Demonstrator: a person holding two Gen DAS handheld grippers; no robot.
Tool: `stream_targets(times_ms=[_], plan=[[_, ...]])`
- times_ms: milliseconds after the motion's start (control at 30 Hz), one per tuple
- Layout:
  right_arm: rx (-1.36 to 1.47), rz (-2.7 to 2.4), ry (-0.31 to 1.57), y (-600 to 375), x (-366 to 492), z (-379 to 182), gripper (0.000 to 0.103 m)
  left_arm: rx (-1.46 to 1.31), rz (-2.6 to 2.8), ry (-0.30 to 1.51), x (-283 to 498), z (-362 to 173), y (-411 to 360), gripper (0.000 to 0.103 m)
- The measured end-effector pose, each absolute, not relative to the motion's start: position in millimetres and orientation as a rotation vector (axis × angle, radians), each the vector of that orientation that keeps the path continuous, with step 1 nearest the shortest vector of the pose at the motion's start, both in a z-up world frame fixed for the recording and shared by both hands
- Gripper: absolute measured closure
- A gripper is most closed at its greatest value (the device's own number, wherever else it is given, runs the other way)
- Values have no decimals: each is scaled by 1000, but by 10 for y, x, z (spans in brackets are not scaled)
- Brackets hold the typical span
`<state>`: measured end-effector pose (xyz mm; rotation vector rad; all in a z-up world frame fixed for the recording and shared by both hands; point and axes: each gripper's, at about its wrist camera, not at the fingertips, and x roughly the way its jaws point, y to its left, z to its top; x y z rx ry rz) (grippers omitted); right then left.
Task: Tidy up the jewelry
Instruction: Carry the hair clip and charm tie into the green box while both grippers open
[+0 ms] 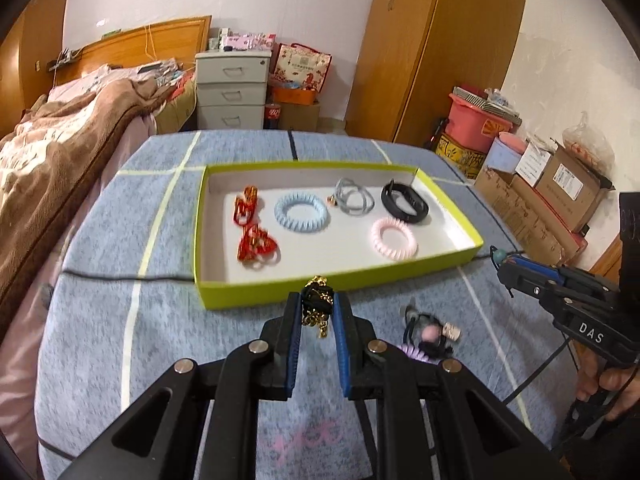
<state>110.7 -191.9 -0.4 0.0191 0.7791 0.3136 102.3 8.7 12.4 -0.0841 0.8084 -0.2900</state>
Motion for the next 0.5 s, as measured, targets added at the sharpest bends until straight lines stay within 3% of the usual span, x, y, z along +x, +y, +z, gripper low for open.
stream_targets(times_ms=[500], plan=[[-34,310,761,-1852,1715,109,83,-80,-298,792,1516,263,0,86]])
